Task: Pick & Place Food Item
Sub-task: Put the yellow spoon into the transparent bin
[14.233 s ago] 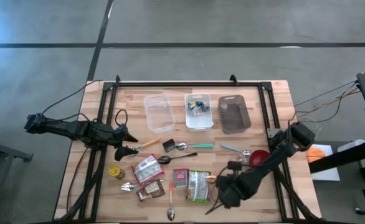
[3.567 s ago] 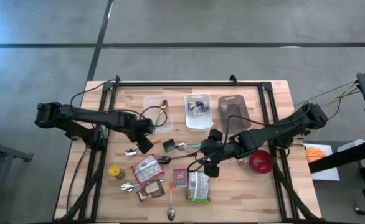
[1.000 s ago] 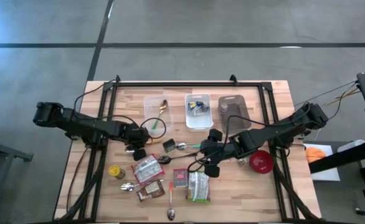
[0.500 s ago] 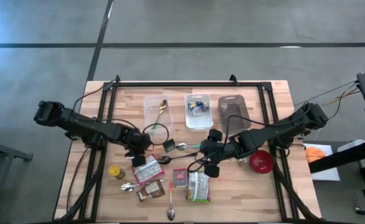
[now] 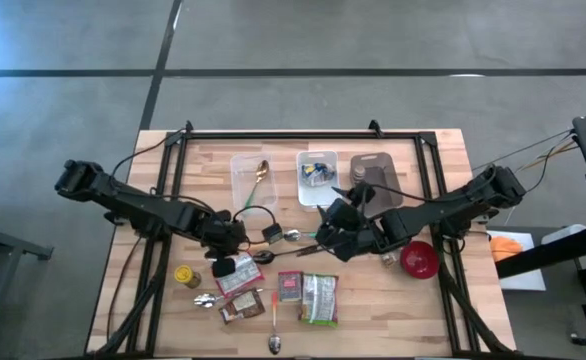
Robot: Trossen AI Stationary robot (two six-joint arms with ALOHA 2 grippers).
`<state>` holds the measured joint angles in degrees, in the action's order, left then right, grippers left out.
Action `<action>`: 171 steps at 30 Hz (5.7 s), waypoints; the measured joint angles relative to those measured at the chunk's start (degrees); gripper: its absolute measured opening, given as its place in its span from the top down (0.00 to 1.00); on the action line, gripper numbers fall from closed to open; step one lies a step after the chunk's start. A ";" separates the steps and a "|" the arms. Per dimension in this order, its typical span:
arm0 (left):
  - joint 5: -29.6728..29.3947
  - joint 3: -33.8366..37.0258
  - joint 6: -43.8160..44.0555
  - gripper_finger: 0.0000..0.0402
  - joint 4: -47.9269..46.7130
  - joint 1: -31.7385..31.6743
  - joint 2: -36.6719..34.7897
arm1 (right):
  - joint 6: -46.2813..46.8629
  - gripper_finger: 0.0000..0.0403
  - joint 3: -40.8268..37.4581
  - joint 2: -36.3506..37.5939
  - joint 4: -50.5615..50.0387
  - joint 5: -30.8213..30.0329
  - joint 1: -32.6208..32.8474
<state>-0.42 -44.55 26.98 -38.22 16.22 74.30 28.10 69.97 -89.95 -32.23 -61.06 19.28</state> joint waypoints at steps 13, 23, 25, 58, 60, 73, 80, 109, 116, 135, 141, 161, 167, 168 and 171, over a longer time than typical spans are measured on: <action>-6.53 -7.14 -15.68 0.95 -4.56 3.61 -0.05 | 0.00 0.27 0.00 -0.07 0.02 0.14 0.12; -12.04 -7.72 -33.51 0.95 -9.69 3.61 -0.11 | 0.00 0.27 0.00 -0.11 0.02 0.15 0.12; -12.07 -7.72 -39.86 0.95 -9.94 3.61 -0.11 | 0.00 0.27 0.00 -0.11 0.02 0.15 0.08; -14.78 -7.98 -85.27 0.95 -6.70 3.55 -1.40 | 0.00 0.27 0.00 -0.13 0.04 0.15 0.08; -15.53 -7.98 -86.70 0.95 -6.82 3.55 -1.40 | 0.00 0.27 0.00 -0.13 0.04 0.14 0.08; -10.23 -14.27 -97.55 0.93 -18.17 -4.39 -1.51 | 0.00 0.27 0.00 -0.15 0.04 0.13 0.08; -2.19 -15.14 -102.65 0.96 -17.50 -11.77 -1.49 | 0.00 0.27 -0.01 -0.15 0.04 0.13 0.08; 5.70 -18.72 -138.58 0.96 -16.84 -37.53 1.58 | 0.00 0.27 -0.02 -0.15 0.04 0.12 0.08; 5.83 -28.08 -143.00 0.96 -23.20 -39.52 10.76 | 0.00 0.27 -0.02 -0.15 0.07 0.13 0.08; 12.25 -37.87 -170.43 0.96 -32.60 -47.09 24.92 | 0.00 0.27 -0.02 -0.15 0.13 0.13 0.08; 13.78 -37.66 -171.20 0.96 -30.81 -47.40 26.08 | 0.00 0.27 -0.02 -0.15 0.12 0.13 0.08; 17.43 -37.62 -170.54 0.96 -26.08 -49.70 33.92 | 0.00 0.27 -0.02 -0.15 0.11 0.13 0.08; 19.77 -37.53 -170.53 0.96 -26.05 -50.02 35.88 | 0.00 0.27 -0.02 -0.15 0.18 0.13 0.08; 19.86 -37.51 -170.52 0.96 -26.06 -50.01 36.11 | 0.00 0.27 -0.02 -0.15 0.20 0.13 0.08; 20.09 -37.08 -170.53 0.96 -25.59 -49.96 36.22 | 0.00 0.27 -0.02 -0.15 0.20 0.13 0.10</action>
<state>19.67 -81.63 -143.55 -63.81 -33.74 110.52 28.10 69.95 -90.11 -32.03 -60.93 19.38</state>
